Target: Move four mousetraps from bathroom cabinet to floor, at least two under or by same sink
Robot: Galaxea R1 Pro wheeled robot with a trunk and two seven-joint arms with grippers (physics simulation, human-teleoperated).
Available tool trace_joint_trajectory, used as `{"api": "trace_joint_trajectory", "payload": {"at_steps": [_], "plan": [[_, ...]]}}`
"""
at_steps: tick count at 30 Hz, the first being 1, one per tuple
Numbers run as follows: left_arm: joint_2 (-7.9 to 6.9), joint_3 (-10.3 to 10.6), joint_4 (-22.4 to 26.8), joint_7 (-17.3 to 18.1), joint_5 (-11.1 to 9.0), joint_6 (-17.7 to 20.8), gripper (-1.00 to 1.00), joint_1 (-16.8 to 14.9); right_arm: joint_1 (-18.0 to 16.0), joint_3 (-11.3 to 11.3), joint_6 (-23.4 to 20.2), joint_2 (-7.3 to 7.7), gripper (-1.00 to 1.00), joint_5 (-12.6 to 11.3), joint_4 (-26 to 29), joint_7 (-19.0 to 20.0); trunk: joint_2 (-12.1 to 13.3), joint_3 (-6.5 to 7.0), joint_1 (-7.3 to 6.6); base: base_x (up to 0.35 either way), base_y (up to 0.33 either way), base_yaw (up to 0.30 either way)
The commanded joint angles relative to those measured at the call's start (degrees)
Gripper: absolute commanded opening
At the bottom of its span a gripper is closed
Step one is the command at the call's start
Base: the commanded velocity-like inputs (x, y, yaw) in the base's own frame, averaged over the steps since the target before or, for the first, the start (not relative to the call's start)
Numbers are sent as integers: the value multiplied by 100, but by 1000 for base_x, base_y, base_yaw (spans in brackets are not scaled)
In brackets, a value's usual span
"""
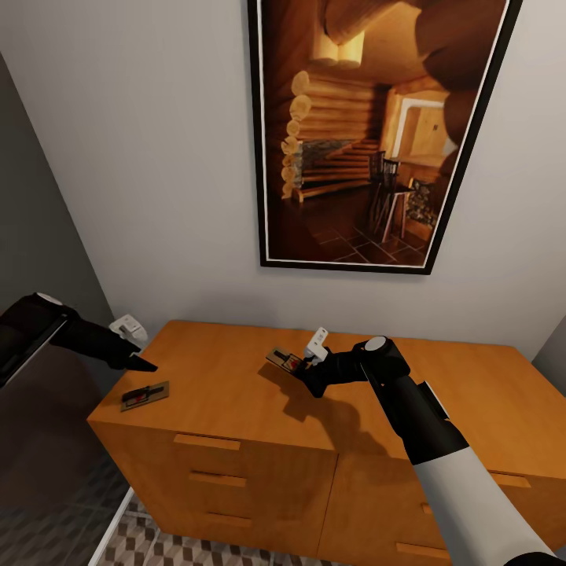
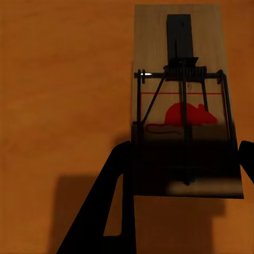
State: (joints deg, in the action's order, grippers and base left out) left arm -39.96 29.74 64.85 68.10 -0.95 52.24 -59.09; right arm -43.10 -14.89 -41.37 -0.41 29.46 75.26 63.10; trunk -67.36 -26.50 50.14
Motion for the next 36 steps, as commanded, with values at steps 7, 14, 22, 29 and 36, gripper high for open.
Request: {"api": "trace_joint_trajectory", "payload": {"at_steps": [7,14,22,29,36], "plan": [[-7,22,-102,4,1,47,100,-7,-5,3,-47,-3,-100,33,7,53,-5,-7,0,0,0,0],[3,26,-360,2,-2,-75,100,1,-5,3,-46,-3,-100,33,7,53,-5,-7,0,0,0,0],[5,25,-436,2,-2,-222,100,2,-5,3,-46,-3,-100,33,5,53,-5,-7,0,0,0,0],[0,24,-457,-2,0,-242,100,3,-5,3,-46,-3,-100,33,6,53,-5,-7,0,0,0,0],[14,30,-555,-5,13,-249,100,4,-5,3,-46,-3,-100,33,7,53,-5,-7,0,0,0,0]]}}
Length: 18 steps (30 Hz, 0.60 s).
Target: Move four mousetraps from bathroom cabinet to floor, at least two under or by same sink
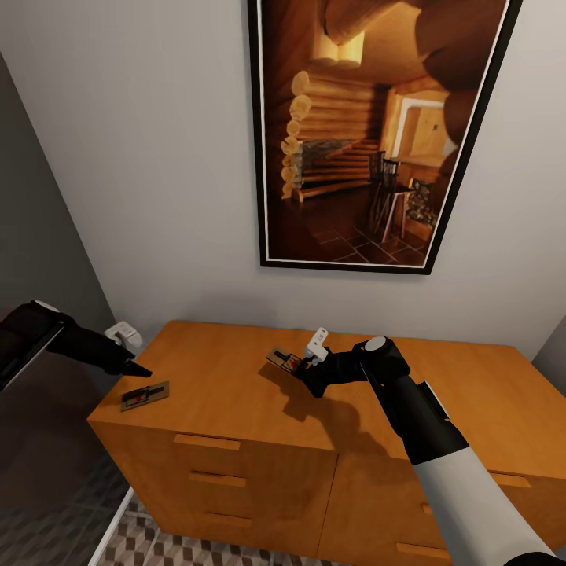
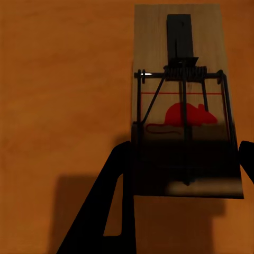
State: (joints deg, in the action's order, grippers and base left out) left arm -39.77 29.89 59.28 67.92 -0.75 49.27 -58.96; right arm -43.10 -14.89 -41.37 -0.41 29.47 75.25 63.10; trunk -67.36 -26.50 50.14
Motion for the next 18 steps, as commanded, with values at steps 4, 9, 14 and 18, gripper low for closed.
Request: {"api": "trace_joint_trajectory", "payload": {"at_steps": [4,9,14,18], "plan": [[6,16,-63,11,-5,48,100,-9,-5,3,-51,-7,-100,33,7,53,-5,-7,0,0,0,0],[29,17,-116,10,-4,48,100,-10,-5,3,-54,-11,-100,35,7,53,-5,-7,0,0,0,0],[44,17,-125,10,-4,48,100,-8,-5,3,-55,-11,-100,15,7,47,-5,-7,0,0,0,0],[50,17,-126,10,-4,48,100,-8,-5,3,-55,-11,-100,4,7,45,-5,-7,0,0,0,0]]}}
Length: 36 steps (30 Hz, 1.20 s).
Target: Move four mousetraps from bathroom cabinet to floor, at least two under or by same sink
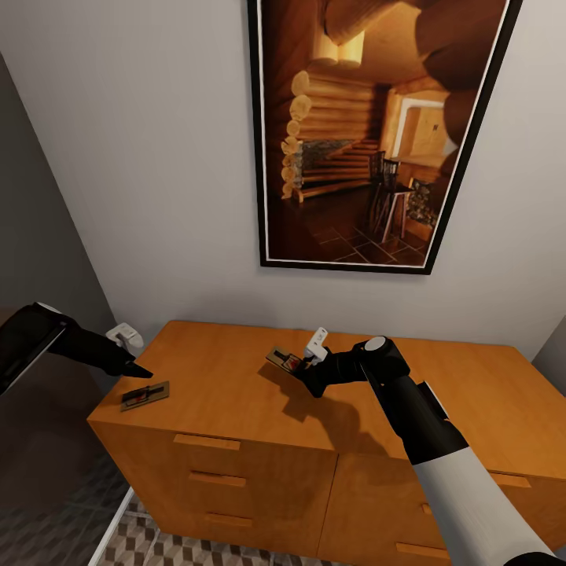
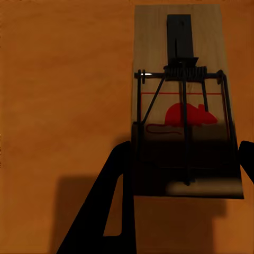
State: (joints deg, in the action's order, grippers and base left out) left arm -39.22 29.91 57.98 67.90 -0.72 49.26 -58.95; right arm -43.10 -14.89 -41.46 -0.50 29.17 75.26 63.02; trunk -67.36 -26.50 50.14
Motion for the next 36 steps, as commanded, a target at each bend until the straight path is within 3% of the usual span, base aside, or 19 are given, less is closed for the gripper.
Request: {"api": "trace_joint_trajectory", "payload": {"at_steps": [1,24,36], "plan": [[-6,15,3,12,-7,48,100,-10,-5,3,-46,-3,-100,29,7,53,-5,-7,0,0,0,0],[18,24,-15,5,-7,42,100,-2,-5,3,-28,-2,-100,38,-2,56,-5,-7,0,0,0,0],[20,24,-320,14,-8,-292,100,-2,-5,3,-29,-3,-100,52,-2,53,-5,-7,0,0,0,0]]}}
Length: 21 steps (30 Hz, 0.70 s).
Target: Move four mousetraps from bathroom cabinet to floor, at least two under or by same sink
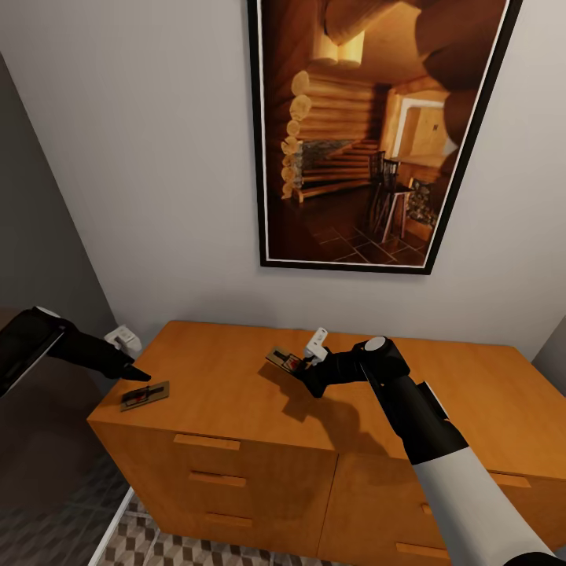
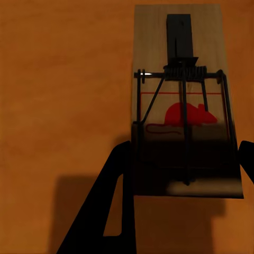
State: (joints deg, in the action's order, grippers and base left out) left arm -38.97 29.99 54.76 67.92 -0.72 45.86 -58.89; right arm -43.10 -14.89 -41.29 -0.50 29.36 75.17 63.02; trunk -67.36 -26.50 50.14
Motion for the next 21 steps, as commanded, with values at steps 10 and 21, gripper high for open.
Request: {"api": "trace_joint_trajectory", "payload": {"at_steps": [10,21], "plan": [[-10,16,-56,13,-13,-202,100,-9,-5,3,-46,-3,-100,35,7,53,-5,-7,0,0,0,0],[-6,16,-301,27,-7,-452,100,-9,-5,3,-46,-3,-100,35,7,53,-5,-7,0,0,0,0]]}}
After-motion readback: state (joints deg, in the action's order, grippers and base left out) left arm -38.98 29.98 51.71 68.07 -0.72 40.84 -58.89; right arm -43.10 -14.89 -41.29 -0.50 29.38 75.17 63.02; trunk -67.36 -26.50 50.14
